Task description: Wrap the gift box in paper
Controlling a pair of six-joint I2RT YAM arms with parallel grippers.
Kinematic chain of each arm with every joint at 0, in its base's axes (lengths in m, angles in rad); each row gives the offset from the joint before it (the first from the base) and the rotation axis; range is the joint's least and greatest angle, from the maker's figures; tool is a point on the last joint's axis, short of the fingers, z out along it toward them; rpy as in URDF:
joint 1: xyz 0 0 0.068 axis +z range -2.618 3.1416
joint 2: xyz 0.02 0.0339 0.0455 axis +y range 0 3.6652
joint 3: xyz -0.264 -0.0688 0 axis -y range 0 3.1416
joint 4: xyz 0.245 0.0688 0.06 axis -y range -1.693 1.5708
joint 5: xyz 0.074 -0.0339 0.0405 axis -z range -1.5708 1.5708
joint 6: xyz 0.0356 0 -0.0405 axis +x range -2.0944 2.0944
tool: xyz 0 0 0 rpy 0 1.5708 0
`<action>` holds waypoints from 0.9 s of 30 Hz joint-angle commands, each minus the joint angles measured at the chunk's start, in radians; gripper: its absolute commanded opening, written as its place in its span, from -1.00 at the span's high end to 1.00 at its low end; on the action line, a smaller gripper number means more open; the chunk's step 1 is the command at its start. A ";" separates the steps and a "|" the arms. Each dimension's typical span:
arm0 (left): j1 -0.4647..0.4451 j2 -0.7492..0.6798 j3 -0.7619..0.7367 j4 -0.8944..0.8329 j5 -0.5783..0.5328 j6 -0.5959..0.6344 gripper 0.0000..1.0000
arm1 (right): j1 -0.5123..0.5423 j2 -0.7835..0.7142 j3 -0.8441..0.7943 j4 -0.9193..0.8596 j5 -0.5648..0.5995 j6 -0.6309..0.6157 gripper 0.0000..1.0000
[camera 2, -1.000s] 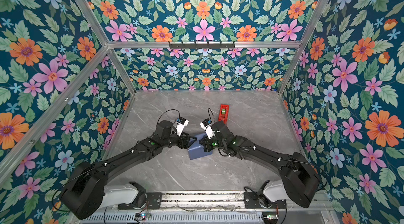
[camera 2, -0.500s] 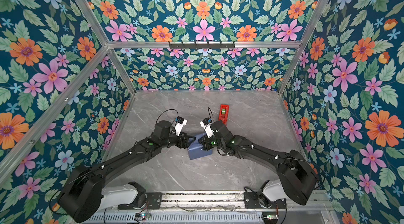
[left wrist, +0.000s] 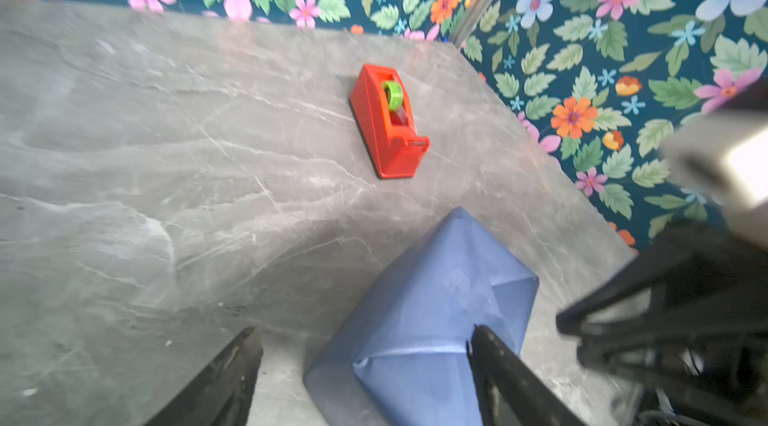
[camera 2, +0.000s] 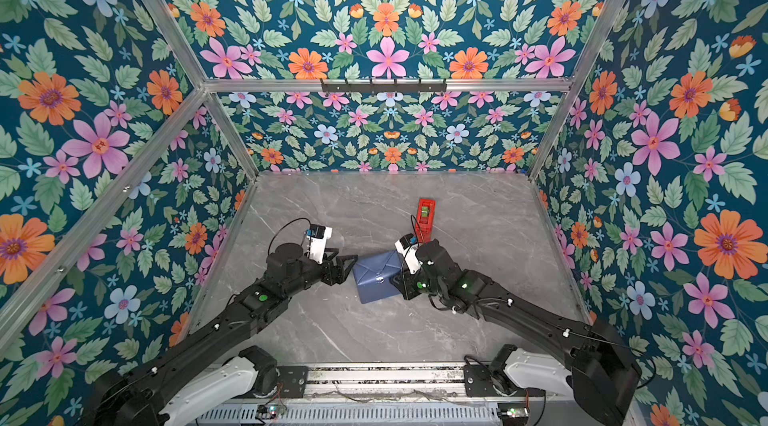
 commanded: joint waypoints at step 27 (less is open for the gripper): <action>0.061 0.004 0.026 -0.052 -0.186 -0.063 -0.68 | -0.052 0.340 0.306 0.093 0.021 0.067 0.50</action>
